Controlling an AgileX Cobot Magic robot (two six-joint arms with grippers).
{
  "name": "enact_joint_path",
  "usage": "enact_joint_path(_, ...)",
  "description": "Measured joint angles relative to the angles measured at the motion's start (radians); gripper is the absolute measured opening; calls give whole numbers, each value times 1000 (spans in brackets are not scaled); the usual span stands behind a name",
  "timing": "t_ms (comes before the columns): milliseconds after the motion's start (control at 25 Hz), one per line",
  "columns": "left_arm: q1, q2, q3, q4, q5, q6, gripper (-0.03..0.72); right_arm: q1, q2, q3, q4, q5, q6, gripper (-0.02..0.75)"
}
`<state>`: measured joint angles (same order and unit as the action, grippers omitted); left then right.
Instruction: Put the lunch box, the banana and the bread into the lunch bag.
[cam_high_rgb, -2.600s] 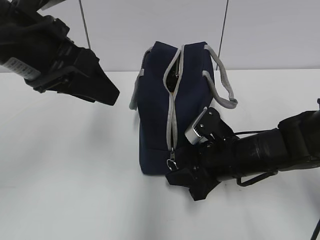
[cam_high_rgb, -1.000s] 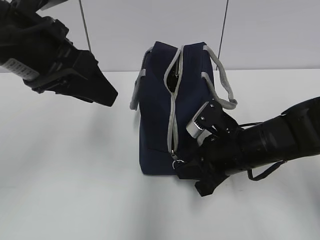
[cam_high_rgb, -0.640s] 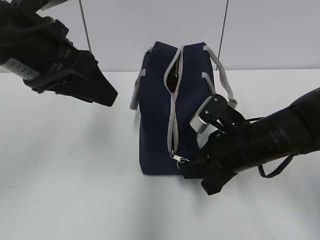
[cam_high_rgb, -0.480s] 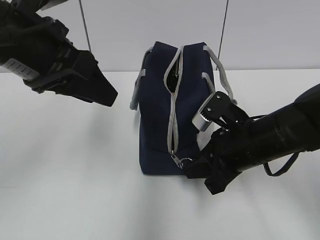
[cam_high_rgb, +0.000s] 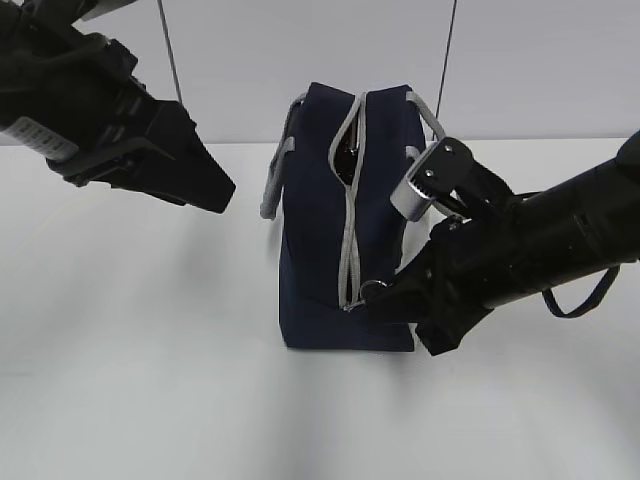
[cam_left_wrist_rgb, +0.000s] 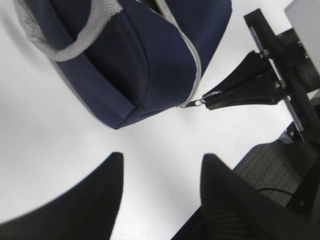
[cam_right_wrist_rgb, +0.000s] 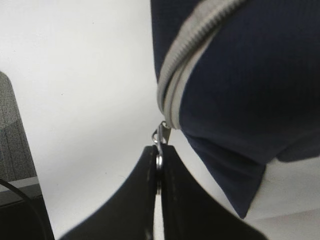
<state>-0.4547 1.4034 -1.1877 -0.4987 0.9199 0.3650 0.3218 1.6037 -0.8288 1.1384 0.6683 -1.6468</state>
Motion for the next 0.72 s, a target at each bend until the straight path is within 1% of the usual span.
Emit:
enact_joint_path(400, 0, 0, 0, 1, -22, 0, 361, 0, -10, -143, -45, 40, 51, -16)
enact_joint_path(720, 0, 0, 0, 8, -34, 0, 361, 0, -44, -255, -165, 86, 144, -16)
